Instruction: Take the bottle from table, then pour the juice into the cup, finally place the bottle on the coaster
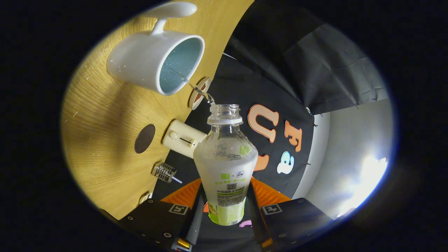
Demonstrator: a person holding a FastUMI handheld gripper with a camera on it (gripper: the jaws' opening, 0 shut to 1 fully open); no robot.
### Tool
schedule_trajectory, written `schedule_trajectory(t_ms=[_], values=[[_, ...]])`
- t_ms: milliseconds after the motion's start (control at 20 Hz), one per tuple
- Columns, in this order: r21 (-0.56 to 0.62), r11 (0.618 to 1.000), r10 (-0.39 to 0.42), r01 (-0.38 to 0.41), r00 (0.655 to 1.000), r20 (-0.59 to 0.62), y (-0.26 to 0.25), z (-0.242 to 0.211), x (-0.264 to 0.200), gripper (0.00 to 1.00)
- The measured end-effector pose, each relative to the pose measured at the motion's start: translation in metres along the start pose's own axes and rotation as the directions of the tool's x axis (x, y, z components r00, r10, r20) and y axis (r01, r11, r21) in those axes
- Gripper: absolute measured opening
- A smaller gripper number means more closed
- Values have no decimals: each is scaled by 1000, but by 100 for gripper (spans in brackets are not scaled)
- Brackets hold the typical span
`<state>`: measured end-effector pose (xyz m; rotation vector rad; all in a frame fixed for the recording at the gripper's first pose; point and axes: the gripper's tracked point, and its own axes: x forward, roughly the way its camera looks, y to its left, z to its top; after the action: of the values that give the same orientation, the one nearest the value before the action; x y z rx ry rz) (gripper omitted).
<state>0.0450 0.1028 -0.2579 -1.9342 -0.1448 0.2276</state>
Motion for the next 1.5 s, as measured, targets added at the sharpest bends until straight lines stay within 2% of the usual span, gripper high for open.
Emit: schedule_trajectory(t_ms=[1000,1500], values=[[-168,986,2,18,993,117,-17,23,17,61],[-179,983,-10,34,991,130,-22,26,21,61]])
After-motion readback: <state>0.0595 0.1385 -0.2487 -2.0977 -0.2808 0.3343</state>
